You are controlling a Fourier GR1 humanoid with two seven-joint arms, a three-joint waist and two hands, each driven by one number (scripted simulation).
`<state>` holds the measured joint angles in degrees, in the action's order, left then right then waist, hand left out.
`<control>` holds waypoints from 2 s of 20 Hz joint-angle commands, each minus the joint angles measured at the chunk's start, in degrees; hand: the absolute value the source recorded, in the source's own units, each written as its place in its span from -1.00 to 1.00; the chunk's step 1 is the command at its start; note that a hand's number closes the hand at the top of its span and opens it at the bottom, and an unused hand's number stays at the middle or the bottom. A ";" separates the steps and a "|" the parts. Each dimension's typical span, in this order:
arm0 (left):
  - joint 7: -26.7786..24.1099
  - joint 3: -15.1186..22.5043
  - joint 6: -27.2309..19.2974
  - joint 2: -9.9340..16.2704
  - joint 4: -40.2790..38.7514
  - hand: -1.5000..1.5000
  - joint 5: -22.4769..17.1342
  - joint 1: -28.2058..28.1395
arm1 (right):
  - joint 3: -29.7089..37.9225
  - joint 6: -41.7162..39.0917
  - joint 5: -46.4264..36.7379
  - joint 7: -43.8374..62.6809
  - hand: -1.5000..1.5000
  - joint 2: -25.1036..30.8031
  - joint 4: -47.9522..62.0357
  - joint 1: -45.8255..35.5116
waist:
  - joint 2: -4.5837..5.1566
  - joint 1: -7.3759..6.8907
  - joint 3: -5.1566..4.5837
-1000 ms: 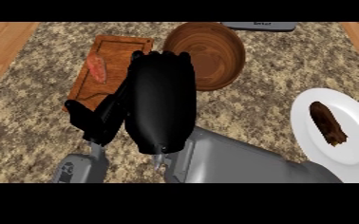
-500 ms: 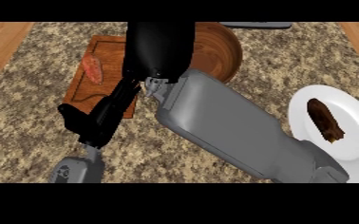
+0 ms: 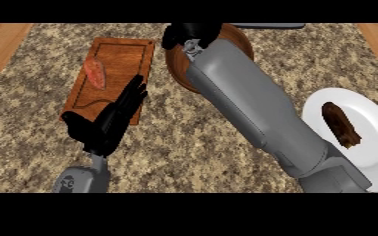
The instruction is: Pick the bell pepper from the plate and place it in the bowl
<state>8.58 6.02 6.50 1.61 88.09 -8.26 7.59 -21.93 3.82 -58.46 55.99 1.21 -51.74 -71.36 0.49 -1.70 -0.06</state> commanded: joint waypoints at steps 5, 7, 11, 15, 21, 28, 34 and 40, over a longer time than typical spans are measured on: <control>2.89 0.61 -0.71 -0.72 0.93 0.00 0.11 2.34 | 5.58 2.84 -0.40 -6.68 1.00 1.30 21.63 -3.34 | 0.45 -0.88 0.00; 1.93 1.17 -0.93 -1.11 1.25 0.00 0.75 1.74 | 9.05 7.11 1.54 -7.46 1.00 2.45 24.49 -0.76 | 0.60 -0.95 0.03; -0.16 0.14 0.32 -0.77 -1.15 0.00 -0.04 1.87 | 13.66 14.10 3.77 -9.55 -1.00 2.15 29.85 -0.72 | 0.95 -1.34 0.03; 0.68 0.39 -0.53 -0.70 -0.81 0.00 0.46 1.75 | 17.33 20.53 7.28 -19.53 -1.00 2.84 29.64 0.80 | 0.84 -1.08 0.09; 0.15 0.16 0.94 0.32 1.37 0.00 -0.67 -0.80 | 23.92 39.69 13.45 -27.59 -1.00 0.80 19.24 4.21 | 0.27 -0.30 0.30; 2.43 -0.48 -0.72 0.23 1.10 0.00 -0.27 -0.85 | 17.45 45.30 26.75 -40.29 -1.00 -1.19 0.34 12.81 | -1.01 0.99 0.20; 1.19 -1.71 -1.26 -0.11 1.07 0.00 -0.80 -1.08 | 1.65 50.08 30.92 -35.81 -1.00 -1.21 -22.40 27.12 | -1.62 3.08 0.12; 1.83 -3.40 -0.41 1.54 2.85 0.00 -2.33 -4.09 | -14.64 53.15 20.92 -32.35 -1.00 -1.21 -40.11 42.77 | -2.45 4.94 0.02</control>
<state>10.49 3.65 5.61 2.40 89.99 -9.62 5.27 -27.55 53.24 -33.48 22.04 0.12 -81.32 -37.87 -1.55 2.29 0.01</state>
